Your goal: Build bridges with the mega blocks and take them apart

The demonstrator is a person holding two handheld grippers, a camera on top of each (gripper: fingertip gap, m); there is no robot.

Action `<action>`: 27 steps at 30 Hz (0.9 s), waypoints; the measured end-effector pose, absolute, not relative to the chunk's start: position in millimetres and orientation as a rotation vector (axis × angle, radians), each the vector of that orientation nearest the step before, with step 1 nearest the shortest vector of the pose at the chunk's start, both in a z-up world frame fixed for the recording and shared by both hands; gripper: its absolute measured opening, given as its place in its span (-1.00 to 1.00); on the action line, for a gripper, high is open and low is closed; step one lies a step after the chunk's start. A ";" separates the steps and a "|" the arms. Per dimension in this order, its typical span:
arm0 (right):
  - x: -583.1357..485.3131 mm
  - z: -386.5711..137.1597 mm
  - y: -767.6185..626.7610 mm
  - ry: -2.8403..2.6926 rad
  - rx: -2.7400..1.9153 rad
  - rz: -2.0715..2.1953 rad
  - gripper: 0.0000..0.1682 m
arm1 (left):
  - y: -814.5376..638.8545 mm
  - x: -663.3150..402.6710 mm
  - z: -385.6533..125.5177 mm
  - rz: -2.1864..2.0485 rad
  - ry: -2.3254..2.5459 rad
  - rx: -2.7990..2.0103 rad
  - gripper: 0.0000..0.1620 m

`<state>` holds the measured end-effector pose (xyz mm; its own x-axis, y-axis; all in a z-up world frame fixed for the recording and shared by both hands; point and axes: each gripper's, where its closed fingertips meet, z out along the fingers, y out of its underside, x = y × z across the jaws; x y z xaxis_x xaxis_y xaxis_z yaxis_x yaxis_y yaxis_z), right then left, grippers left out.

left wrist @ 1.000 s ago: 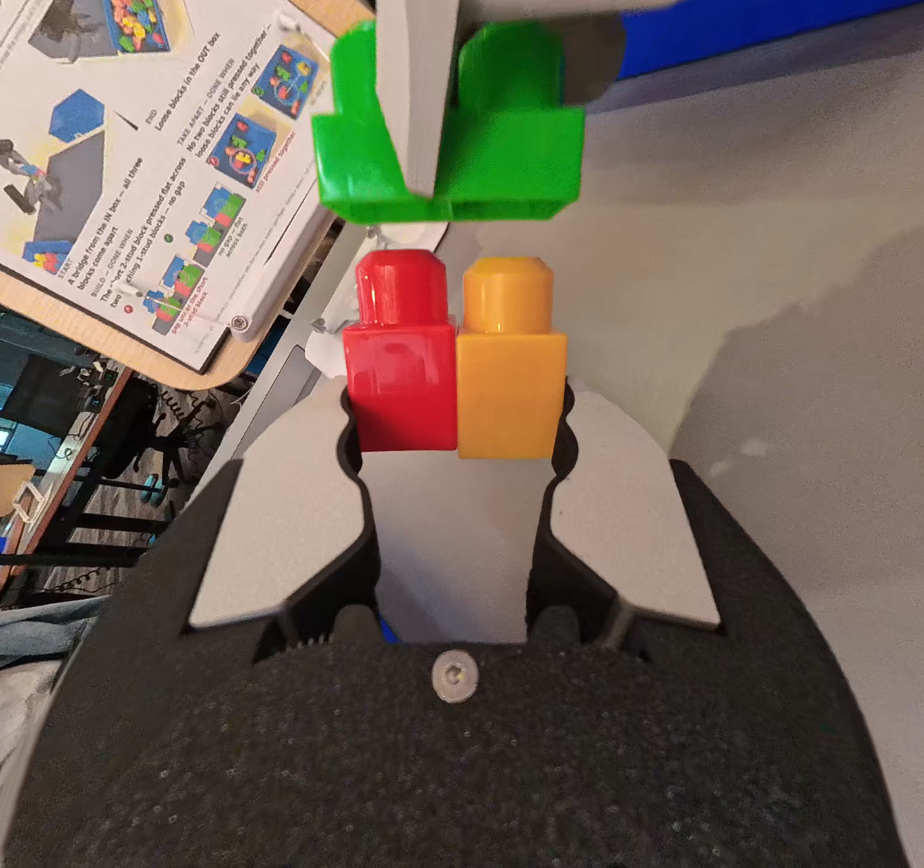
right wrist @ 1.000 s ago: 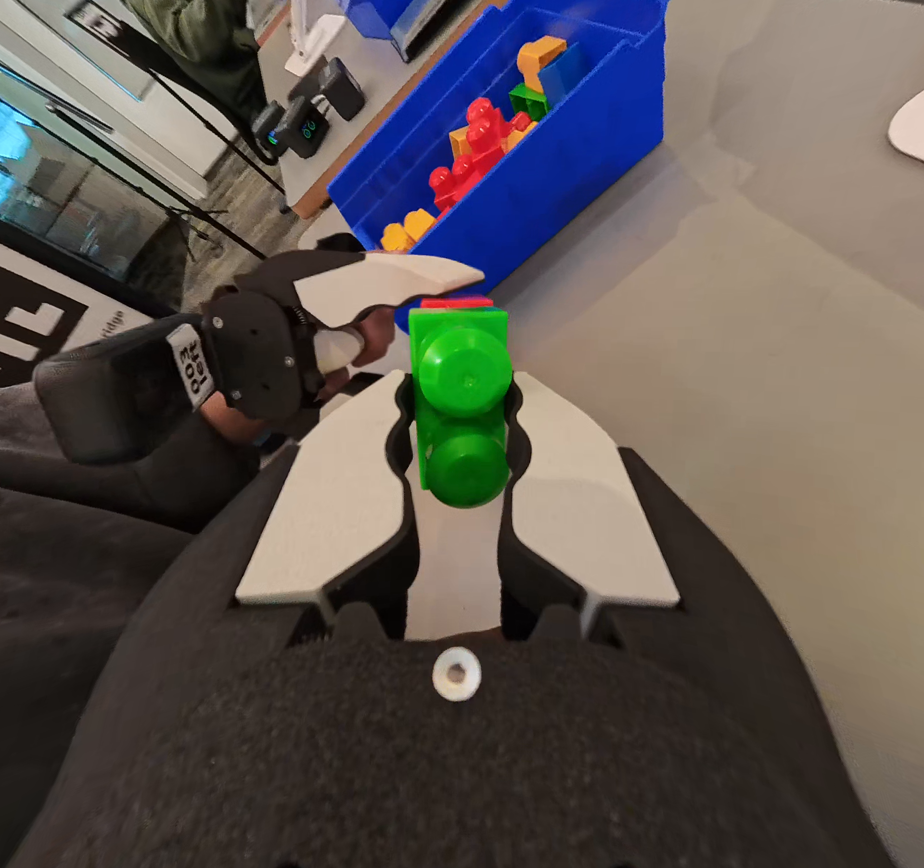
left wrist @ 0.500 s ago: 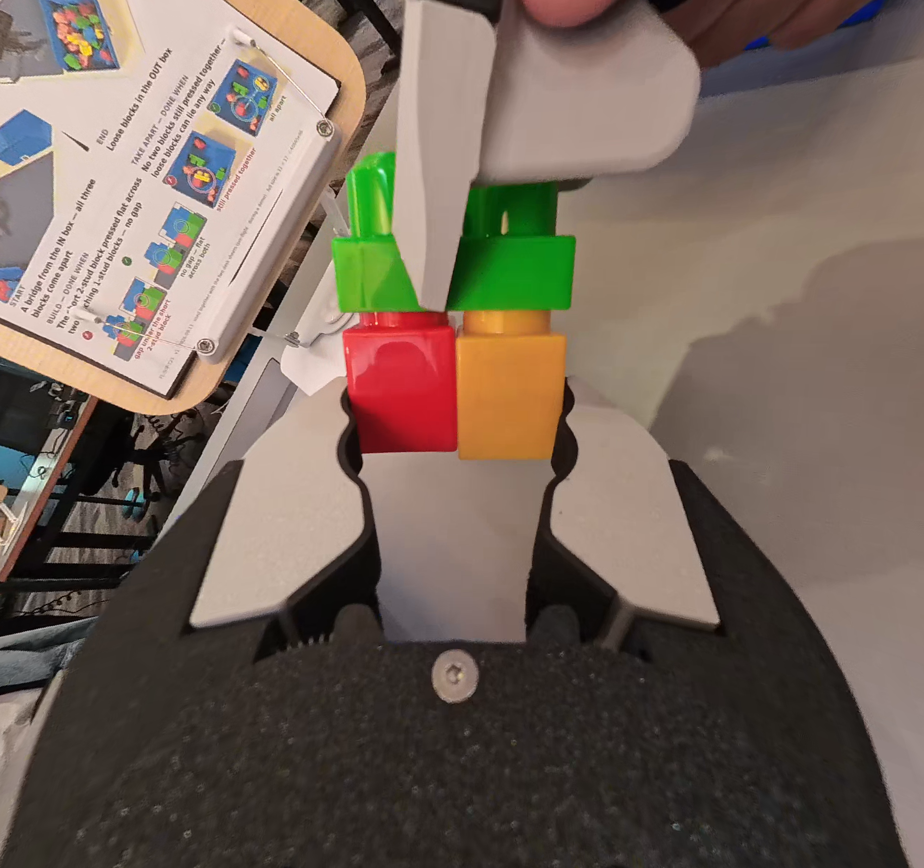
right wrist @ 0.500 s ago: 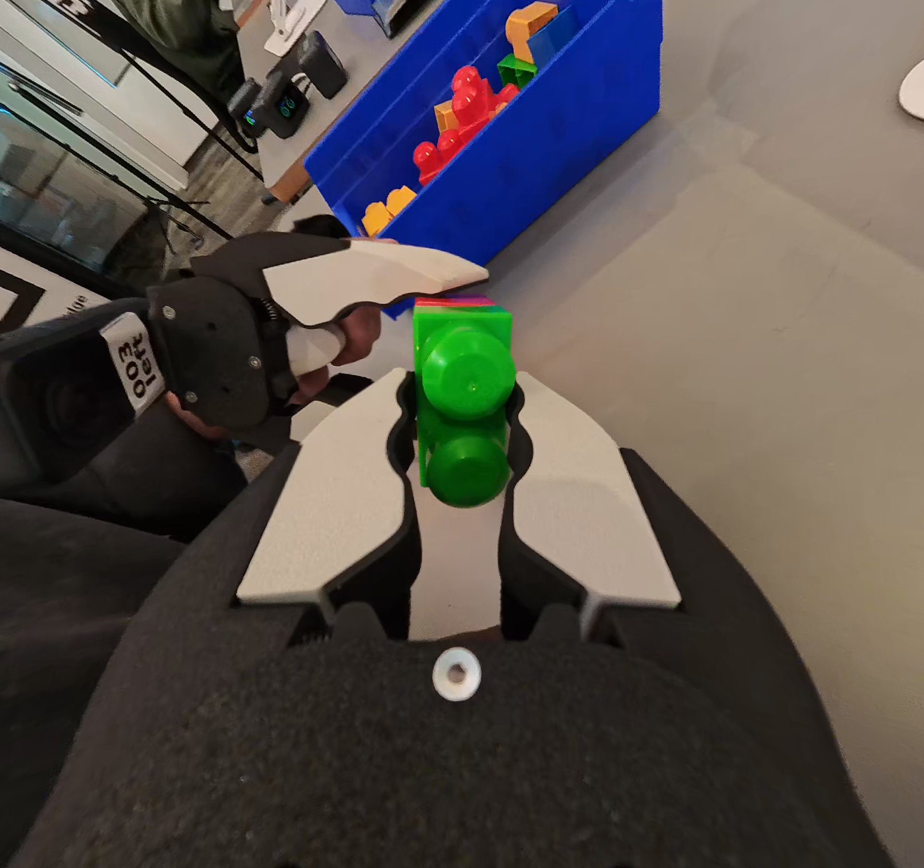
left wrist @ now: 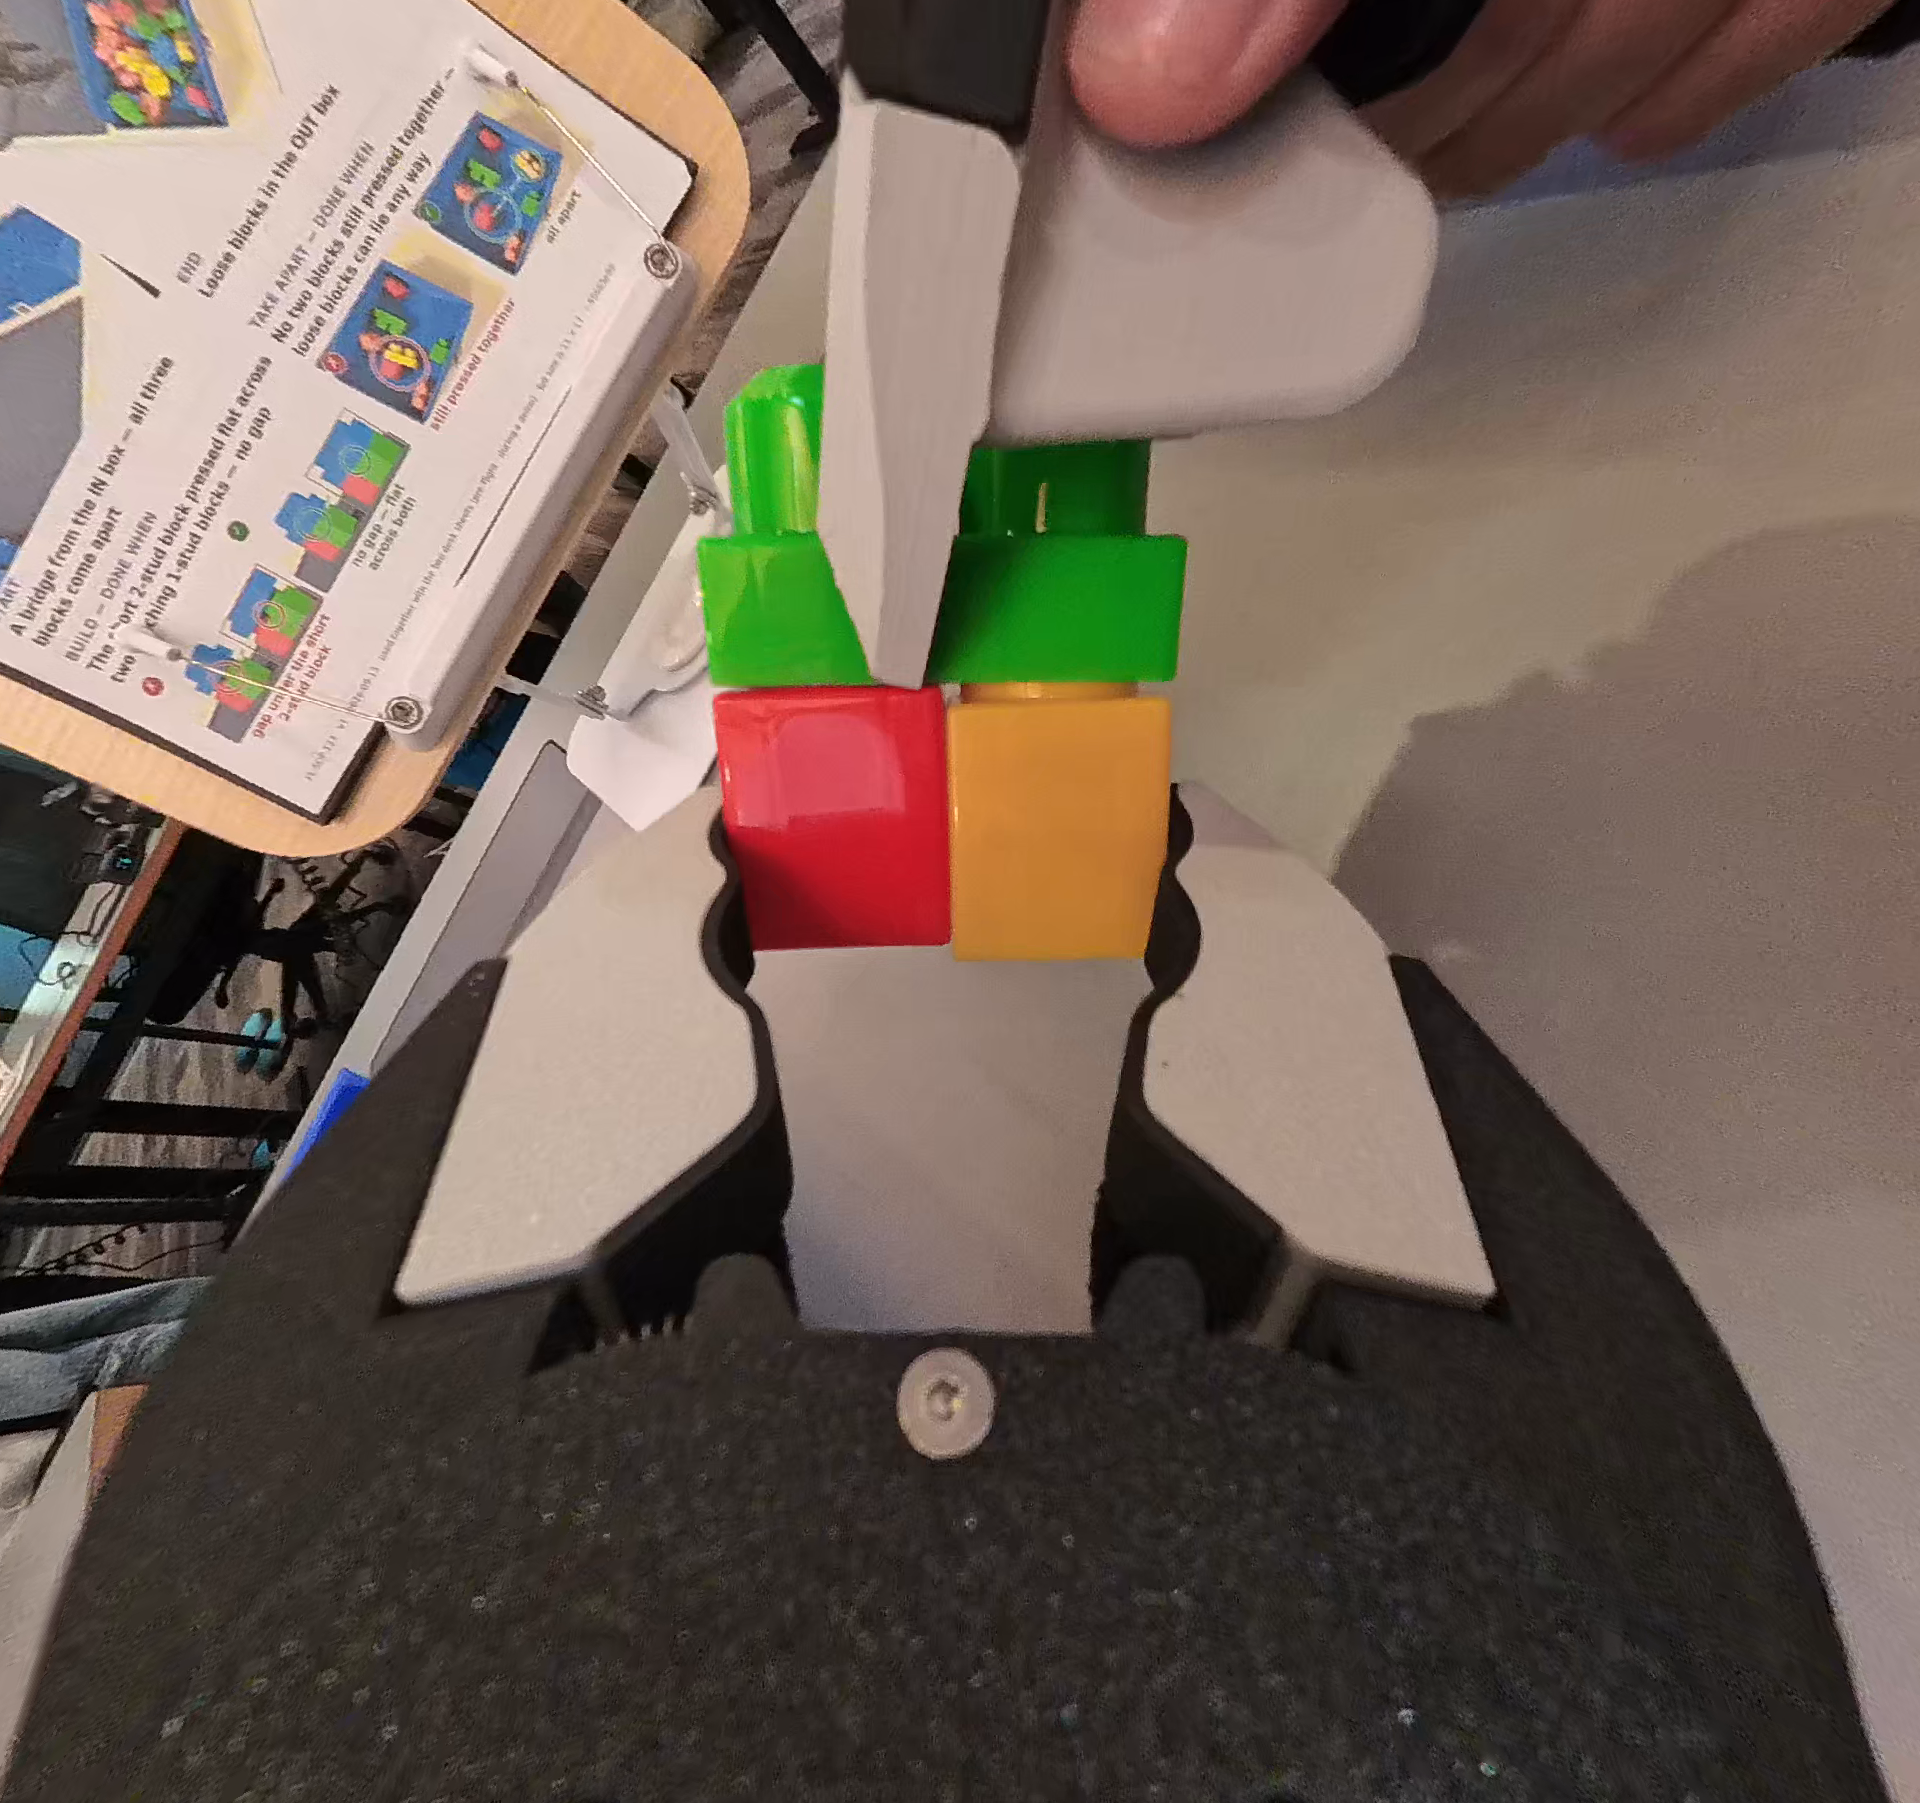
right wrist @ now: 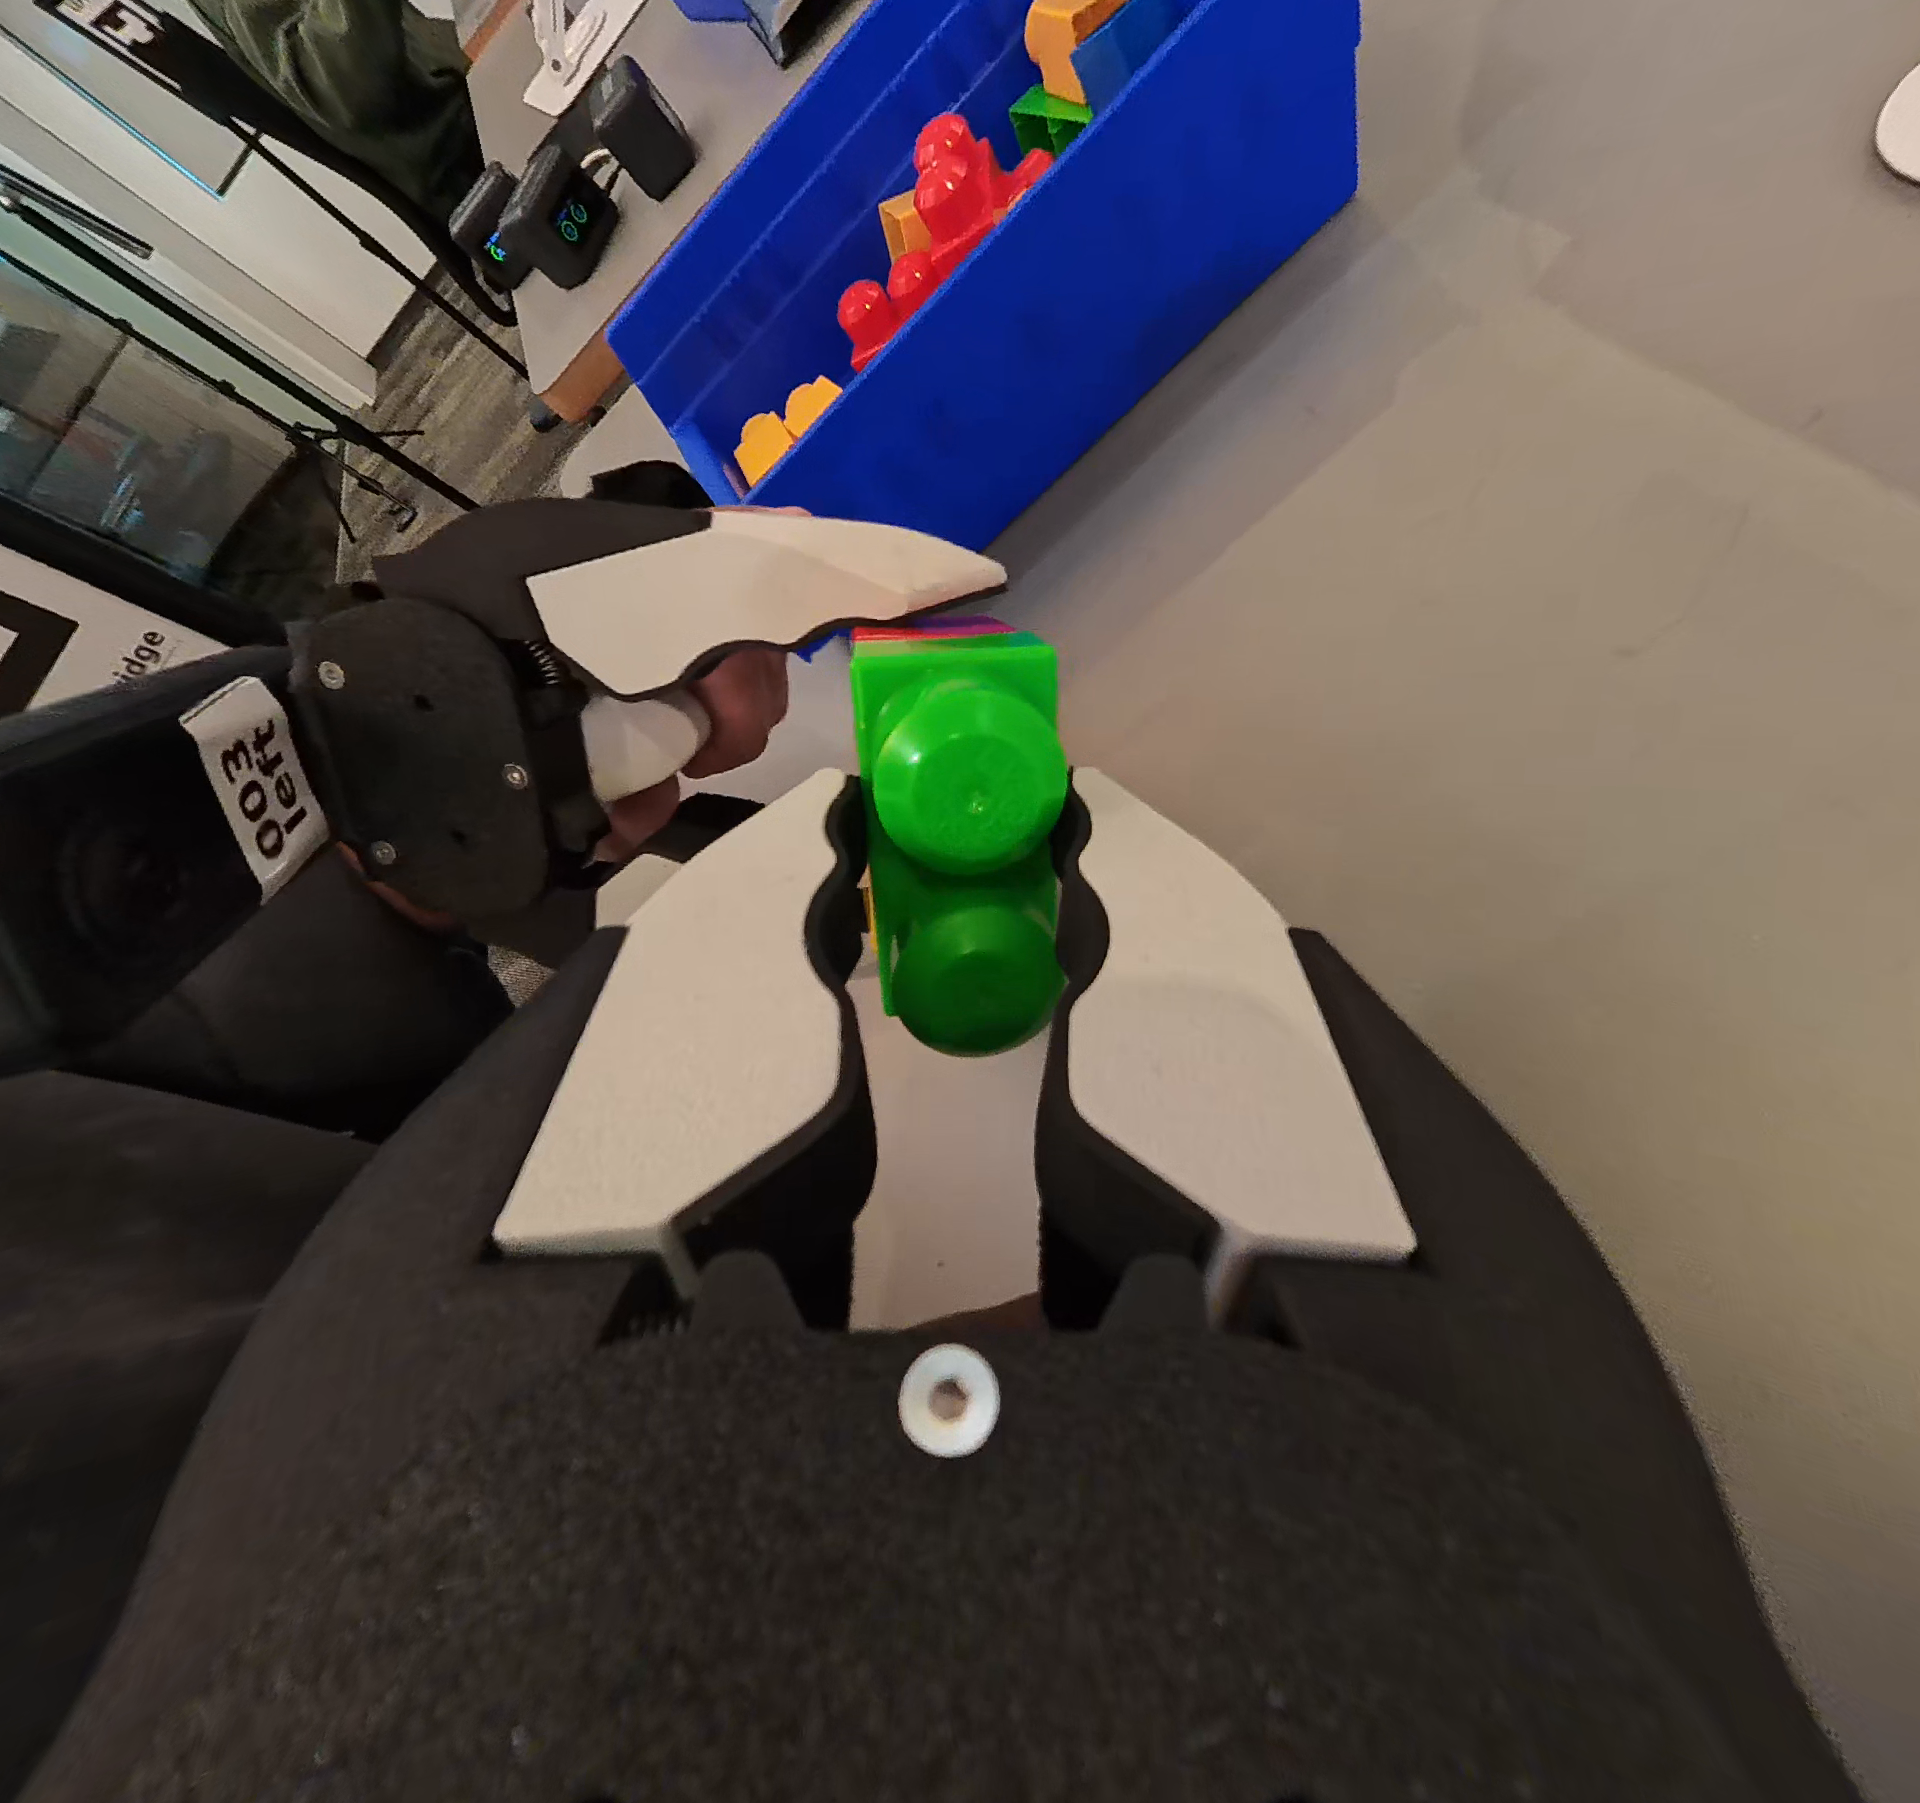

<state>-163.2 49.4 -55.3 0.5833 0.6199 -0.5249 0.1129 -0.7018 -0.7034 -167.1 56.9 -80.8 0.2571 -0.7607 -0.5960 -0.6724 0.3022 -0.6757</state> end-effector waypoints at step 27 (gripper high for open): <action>-160.1 -63.6 44.5 -0.403 -2.012 1.476 -0.59 | 37.5 -177.3 -68.8 -0.367 1.478 -1.414 -0.05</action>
